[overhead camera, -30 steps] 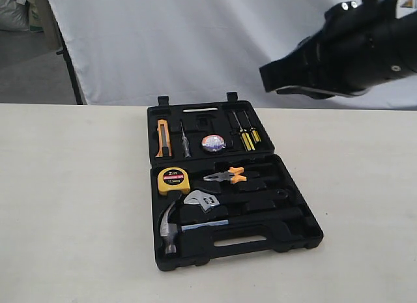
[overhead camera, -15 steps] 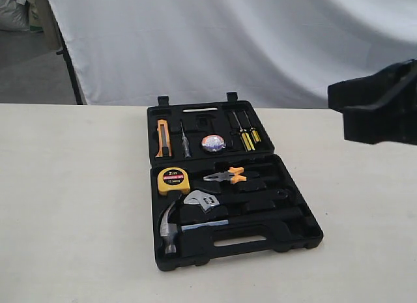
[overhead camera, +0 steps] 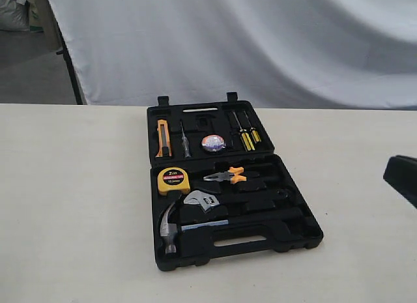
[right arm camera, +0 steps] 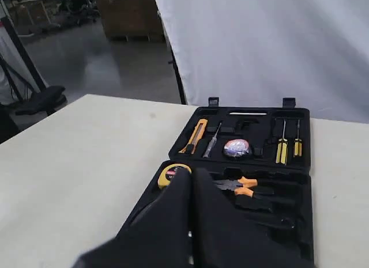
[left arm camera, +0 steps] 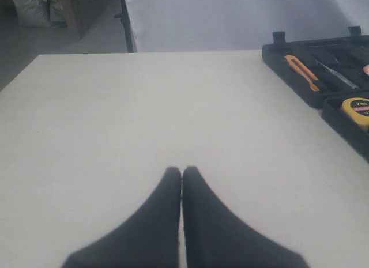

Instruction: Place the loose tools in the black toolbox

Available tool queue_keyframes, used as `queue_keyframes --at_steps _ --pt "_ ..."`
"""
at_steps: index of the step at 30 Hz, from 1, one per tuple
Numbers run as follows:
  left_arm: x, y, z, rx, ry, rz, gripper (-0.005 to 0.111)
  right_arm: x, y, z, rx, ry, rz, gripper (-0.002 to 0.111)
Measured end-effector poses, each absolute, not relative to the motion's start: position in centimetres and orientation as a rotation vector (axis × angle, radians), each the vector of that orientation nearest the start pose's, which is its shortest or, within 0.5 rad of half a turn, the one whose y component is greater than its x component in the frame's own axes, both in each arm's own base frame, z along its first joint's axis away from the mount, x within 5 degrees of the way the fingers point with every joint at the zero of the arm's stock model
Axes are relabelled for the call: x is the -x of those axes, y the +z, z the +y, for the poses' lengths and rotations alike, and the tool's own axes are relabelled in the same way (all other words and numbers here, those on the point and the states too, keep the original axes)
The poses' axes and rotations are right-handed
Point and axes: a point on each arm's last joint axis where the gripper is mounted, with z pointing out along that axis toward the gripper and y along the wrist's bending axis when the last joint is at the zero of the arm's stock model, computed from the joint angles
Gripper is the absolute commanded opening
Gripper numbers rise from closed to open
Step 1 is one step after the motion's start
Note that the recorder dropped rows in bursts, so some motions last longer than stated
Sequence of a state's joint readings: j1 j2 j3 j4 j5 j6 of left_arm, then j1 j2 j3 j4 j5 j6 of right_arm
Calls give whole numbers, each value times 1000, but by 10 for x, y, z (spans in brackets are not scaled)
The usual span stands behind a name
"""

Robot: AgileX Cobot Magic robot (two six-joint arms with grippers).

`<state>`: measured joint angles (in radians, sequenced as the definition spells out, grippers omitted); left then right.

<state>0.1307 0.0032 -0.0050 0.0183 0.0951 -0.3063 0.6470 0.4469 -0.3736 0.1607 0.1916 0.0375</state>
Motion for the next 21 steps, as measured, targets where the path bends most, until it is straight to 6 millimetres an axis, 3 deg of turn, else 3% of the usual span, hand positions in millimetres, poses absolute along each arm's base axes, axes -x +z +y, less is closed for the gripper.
queue_keyframes --at_steps 4,9,21 --pt "-56 206 8 329 -122 1543 1 -66 252 52 388 653 1698 0" --pt "-56 206 8 329 -122 1543 1 -58 220 46 388 649 1708 0" --pt "-56 206 8 329 -122 1543 1 -57 214 45 404 634 1711 0"
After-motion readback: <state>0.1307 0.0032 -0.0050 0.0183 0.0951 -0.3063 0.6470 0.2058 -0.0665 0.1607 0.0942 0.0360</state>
